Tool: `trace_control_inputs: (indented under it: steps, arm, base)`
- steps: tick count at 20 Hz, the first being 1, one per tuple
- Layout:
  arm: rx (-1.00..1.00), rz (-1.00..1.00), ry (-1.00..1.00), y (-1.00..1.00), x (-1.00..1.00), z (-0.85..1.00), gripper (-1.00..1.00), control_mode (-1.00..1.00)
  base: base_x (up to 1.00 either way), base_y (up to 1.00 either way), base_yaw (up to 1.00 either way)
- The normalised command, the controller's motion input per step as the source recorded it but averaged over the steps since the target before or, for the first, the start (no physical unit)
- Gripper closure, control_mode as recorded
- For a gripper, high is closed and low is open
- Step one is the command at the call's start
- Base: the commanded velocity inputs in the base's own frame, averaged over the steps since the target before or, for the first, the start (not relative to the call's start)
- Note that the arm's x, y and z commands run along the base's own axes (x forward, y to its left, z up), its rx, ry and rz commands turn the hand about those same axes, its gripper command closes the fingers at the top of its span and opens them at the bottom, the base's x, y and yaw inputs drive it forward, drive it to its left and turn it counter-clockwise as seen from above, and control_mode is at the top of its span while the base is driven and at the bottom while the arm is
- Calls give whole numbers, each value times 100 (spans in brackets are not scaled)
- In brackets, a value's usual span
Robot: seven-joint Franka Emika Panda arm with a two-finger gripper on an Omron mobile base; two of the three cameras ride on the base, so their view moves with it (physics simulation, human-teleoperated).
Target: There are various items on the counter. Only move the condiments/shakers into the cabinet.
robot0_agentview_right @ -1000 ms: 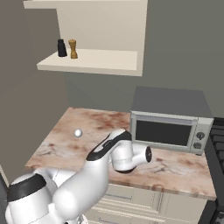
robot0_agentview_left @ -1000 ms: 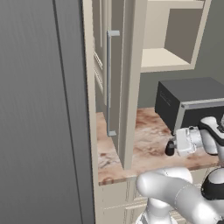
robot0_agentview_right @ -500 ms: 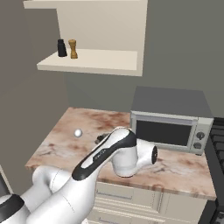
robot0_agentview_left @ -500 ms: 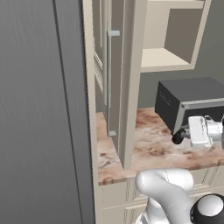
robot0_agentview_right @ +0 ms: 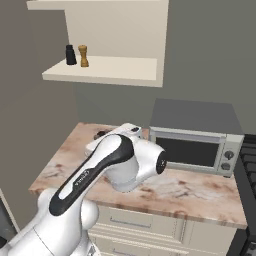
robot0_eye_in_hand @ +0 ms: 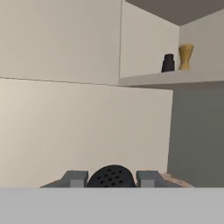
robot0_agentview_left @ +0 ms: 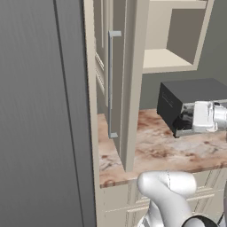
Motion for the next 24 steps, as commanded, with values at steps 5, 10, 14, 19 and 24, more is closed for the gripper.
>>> trace_control_inputs:
  steps: [5,10,14,19,24]
  arm:
    - [0,-13,0,3,0,99,100,-100]
    - [0,-12,0,0,0,91,100,-100]
    - [0,-13,1,0,1,86,100,-100]
    - [0,-11,8,0,19,68,100,-100]
    - [0,-7,10,0,38,39,100,-100]
  base:
    - [0,0,0]
    - [0,0,0]
    - [0,0,0]
    - [0,0,0]
    - [0,0,0]
